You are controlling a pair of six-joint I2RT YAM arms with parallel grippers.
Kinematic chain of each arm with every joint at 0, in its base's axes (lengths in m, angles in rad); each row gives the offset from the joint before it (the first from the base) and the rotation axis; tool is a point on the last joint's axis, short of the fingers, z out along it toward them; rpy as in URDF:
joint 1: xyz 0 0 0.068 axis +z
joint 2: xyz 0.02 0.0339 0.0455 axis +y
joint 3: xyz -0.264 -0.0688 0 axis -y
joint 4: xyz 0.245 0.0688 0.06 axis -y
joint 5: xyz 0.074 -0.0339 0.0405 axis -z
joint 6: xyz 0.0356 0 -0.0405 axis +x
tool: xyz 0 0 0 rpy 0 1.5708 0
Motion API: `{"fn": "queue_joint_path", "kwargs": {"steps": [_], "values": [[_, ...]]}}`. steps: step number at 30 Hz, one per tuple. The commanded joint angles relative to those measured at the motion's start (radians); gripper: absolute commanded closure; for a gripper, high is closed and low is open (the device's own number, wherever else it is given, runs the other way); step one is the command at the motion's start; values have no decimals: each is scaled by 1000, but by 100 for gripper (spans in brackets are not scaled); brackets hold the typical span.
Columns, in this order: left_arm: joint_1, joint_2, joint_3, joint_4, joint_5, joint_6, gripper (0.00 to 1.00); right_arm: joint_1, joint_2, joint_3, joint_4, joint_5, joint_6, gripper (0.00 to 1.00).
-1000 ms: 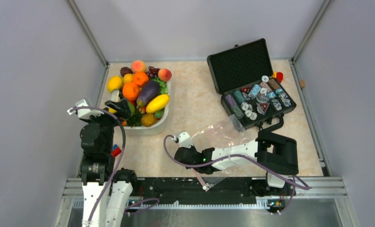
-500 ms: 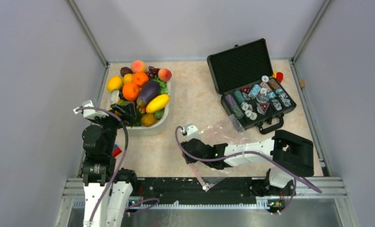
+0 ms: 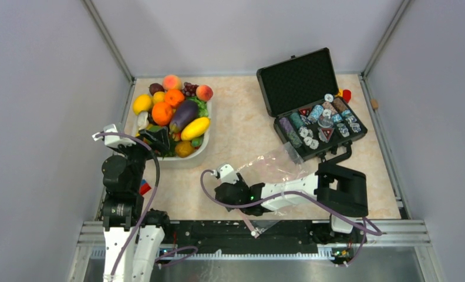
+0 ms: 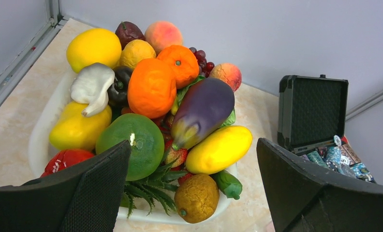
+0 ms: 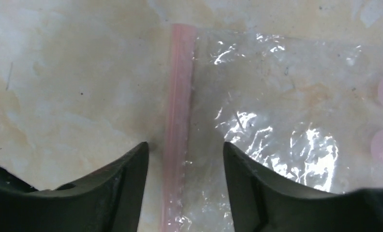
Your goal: Place the food in the zip-top bag and seal the zipper
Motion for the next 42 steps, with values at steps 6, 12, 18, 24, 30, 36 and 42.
{"fn": "queue_joint_path", "kwargs": {"steps": [6, 12, 18, 24, 30, 36, 42], "values": [[4, -2, 7, 14, 9, 20, 1, 12, 11, 18, -29, 91, 22, 78], [5, -1, 5, 19, 21, 15, 1, 4, -17, -26, 35, 44, 31, 100], [4, 2, 10, 21, 42, 16, 1, -44, -100, -94, 110, 27, 66, 100], [4, 12, 10, 50, 177, 43, 1, -171, -259, -236, 306, -121, 118, 100], [4, 83, 15, 131, 562, 77, 1, -288, -350, -295, 365, -193, 141, 100], [-72, 132, -4, 139, 762, 77, 1, -407, -378, -336, 400, -239, 152, 100], [-348, 163, -10, -26, 574, 190, 4, -439, -374, -349, 404, -242, 172, 100]]}}
